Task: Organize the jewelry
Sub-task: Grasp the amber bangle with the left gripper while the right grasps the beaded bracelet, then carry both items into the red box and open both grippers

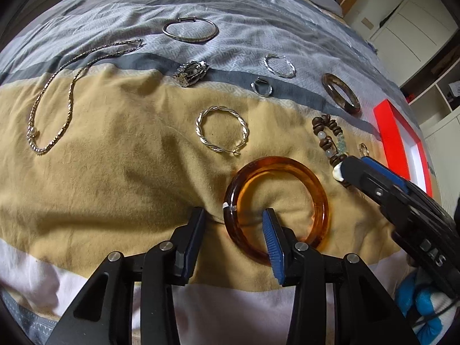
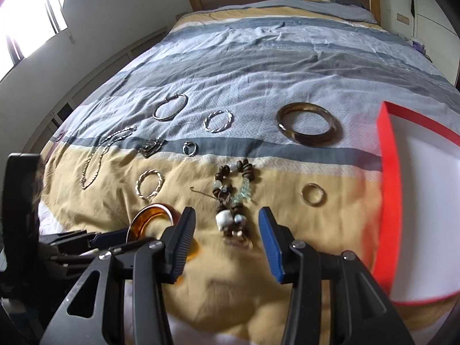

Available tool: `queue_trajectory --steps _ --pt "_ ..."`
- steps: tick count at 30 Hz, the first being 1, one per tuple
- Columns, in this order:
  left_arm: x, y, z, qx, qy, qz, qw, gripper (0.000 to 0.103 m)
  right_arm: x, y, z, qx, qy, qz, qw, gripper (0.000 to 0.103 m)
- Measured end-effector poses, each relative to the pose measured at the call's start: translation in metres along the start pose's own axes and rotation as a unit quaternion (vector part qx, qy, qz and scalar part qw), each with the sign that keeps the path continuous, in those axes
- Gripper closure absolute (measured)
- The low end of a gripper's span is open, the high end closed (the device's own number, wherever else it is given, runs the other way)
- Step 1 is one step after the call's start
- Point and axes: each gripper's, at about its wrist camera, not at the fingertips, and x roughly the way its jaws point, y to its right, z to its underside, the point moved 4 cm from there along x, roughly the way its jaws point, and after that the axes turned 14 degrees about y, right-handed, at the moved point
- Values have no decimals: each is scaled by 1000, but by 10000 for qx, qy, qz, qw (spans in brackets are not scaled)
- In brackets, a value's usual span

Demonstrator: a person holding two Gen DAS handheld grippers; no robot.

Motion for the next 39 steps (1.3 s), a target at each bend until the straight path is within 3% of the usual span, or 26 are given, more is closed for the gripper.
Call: queue_trajectory --steps 4,6,10,15,26,31,39 --pt "-3 -1 2 73 138 -66 9999 86 18 4 5 102 -179 23 9998 59" --pt "-5 -2 3 59 167 -68 9998 89 23 5 9 25 -242 75 9997 63" --pt "-13 -2 3 2 287 -22 9996 93 24 8 14 -56 -280 116 9995 81" --pt "-32 -1 6 17 496 -40 9988 93 5 5 15 54 -191 -42 9998 82" --pt "-79 16 16 557 854 -559 9932 94 -78 -12 11 349 449 -584 9967 82" --pt "-101 32 17 632 967 -533 9919 94 -113 -6 10 510 728 -655 9939 82" --pt "-111 83 18 850 934 -189 9918 94 -164 38 3 817 1276 -409 9876 82"
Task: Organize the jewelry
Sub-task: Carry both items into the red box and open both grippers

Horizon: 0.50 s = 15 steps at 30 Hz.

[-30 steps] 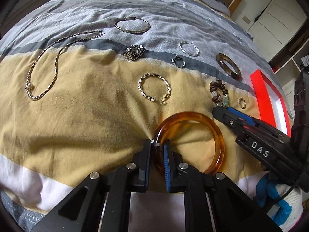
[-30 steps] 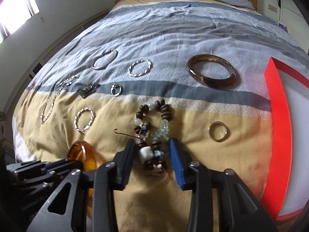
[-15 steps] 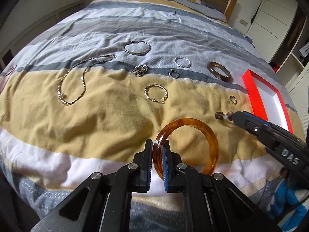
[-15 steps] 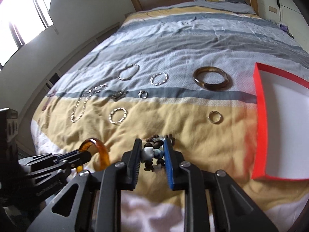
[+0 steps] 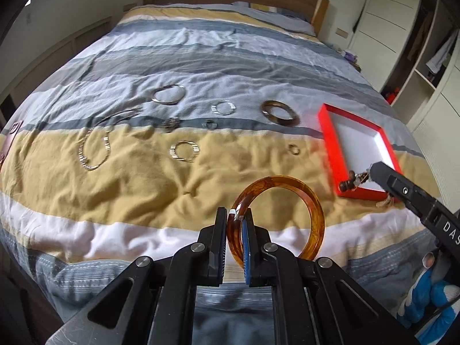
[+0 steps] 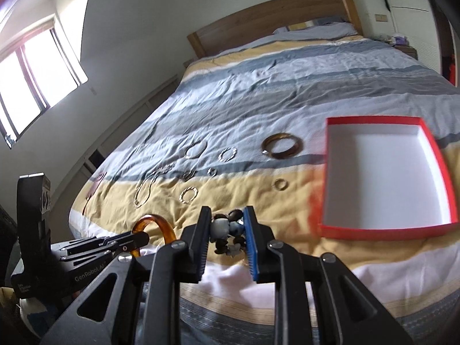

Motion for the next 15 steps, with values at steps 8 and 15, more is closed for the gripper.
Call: queue_trajectory --steps 8,15 --pt "38 86 -28 480 -120 436 9978 94 -18 73 -39 79 452 523 9976 82" --pt "90 162 -41 1273 -156 515 9904 94 -9 152 -40 271 338 1079 9932 82"
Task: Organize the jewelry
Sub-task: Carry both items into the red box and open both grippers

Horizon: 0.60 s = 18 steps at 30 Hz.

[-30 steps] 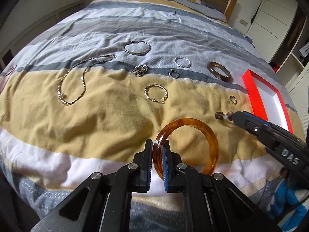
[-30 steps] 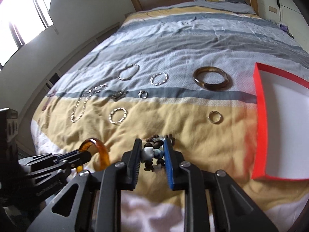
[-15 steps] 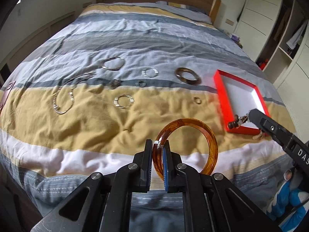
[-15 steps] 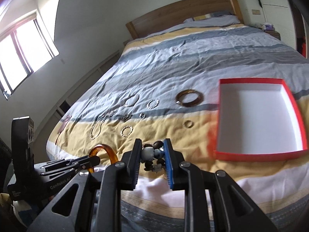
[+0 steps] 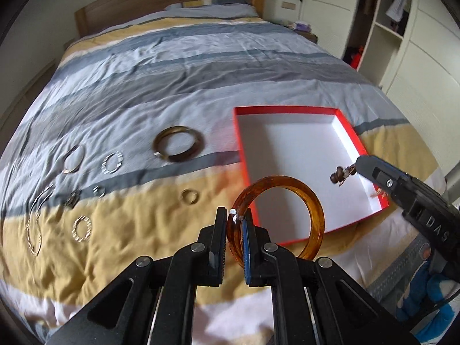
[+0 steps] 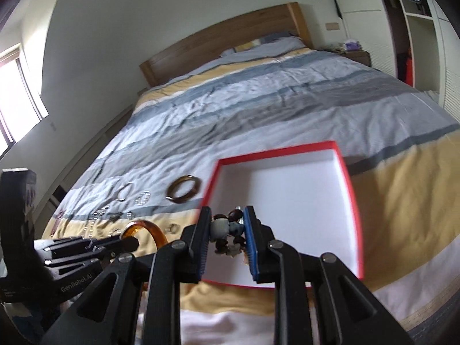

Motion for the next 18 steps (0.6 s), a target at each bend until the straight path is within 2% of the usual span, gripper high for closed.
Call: queue_trajectory --steps 4,8,18 --pt "36 27 1 231 -251 111 9994 94 13 29 18 68 -288 204 9994 82" --pt "63 44 9 381 -484 193 9979 93 24 42 33 4 -503 315 9982 82" --pt "89 41 31 522 -851 -52 9950 88 31 51 48 -367 -836 649 9937 81"
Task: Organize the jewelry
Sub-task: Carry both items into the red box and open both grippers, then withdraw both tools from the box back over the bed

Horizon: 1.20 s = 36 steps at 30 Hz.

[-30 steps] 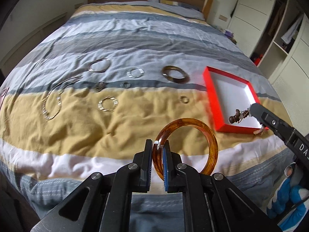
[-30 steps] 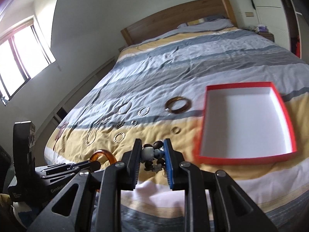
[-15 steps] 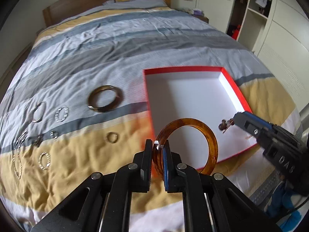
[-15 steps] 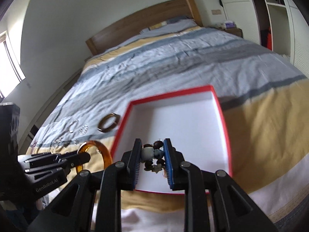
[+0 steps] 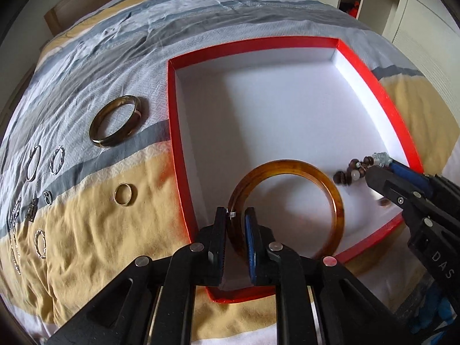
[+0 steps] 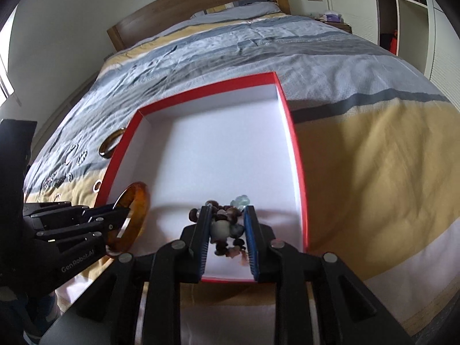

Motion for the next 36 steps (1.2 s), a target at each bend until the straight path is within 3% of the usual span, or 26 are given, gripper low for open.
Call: queue_trajectory --steps 8,12,16,23,26,29,36 --pt "-17 -1 4 -127 46 202 9997 83 -13 8 -1 204 45 209 9996 80" --pt "-37 0 4 -173 260 239 9992 61 -29 8 -3 368 179 266 9988 79" --pt "-60 -2 6 -247 466 245 9983 59 -43 -1 -4 471 297 263 9981 78" --pt "-93 -22 33 -329 745 117 9966 58 -63 -36 4 377 351 102 9986 75" --pt "-102 -32 52 -260 644 100 9975 58 -71 -55 12 243 325 27 9992 74" --pt "-110 -44 72 -169 485 92 9986 51 -78 -75 18 91 304 -49 9995 74" --pt "-144 -87 101 -294 731 -193 9967 42 -93 -130 28 -301 272 -337 9986 74"
